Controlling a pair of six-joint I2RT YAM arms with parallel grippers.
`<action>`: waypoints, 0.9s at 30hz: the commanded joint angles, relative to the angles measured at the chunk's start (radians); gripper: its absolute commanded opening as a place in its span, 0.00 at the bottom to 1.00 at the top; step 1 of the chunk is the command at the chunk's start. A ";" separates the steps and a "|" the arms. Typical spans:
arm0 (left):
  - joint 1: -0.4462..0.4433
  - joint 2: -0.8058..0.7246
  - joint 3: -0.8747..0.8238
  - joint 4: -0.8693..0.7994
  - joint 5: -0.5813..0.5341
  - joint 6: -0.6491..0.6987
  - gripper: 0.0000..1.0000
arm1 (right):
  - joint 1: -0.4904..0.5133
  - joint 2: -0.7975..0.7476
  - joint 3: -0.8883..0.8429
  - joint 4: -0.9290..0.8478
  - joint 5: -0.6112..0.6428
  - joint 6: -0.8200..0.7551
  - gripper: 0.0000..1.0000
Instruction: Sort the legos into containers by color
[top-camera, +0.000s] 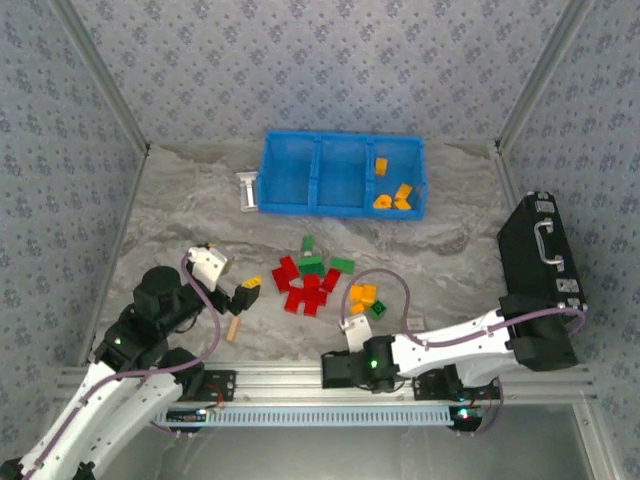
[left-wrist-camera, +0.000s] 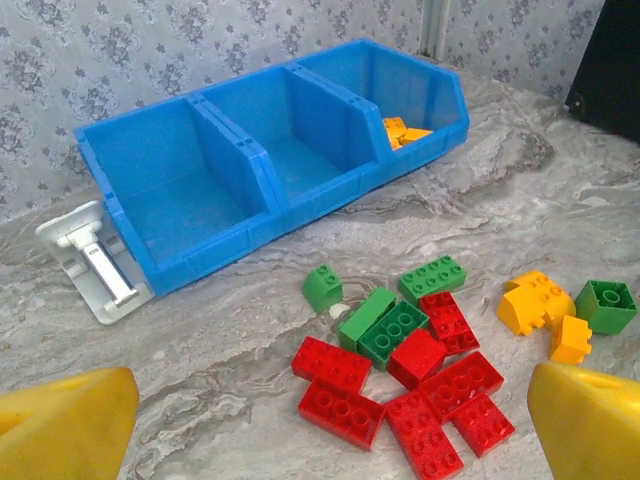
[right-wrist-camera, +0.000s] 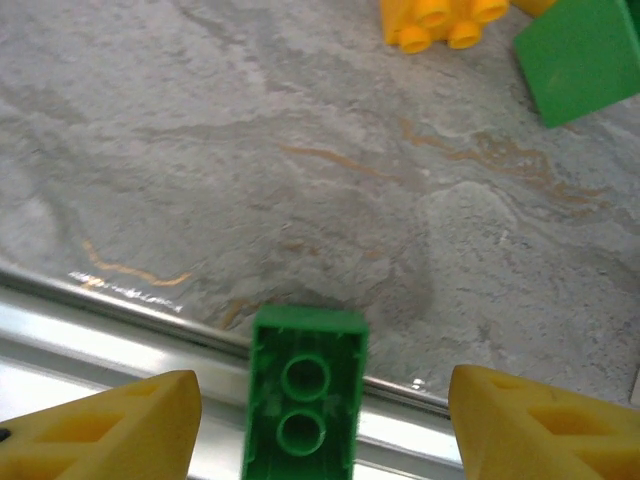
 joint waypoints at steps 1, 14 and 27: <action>-0.008 -0.007 0.000 -0.010 -0.007 -0.005 1.00 | -0.028 -0.004 -0.020 -0.002 -0.034 -0.042 0.66; -0.011 0.020 0.001 -0.018 -0.023 -0.008 1.00 | -0.105 0.106 0.006 0.027 -0.153 -0.191 0.58; -0.011 0.059 0.000 -0.014 -0.026 -0.003 1.00 | -0.091 -0.276 -0.015 -0.256 -0.132 -0.005 0.74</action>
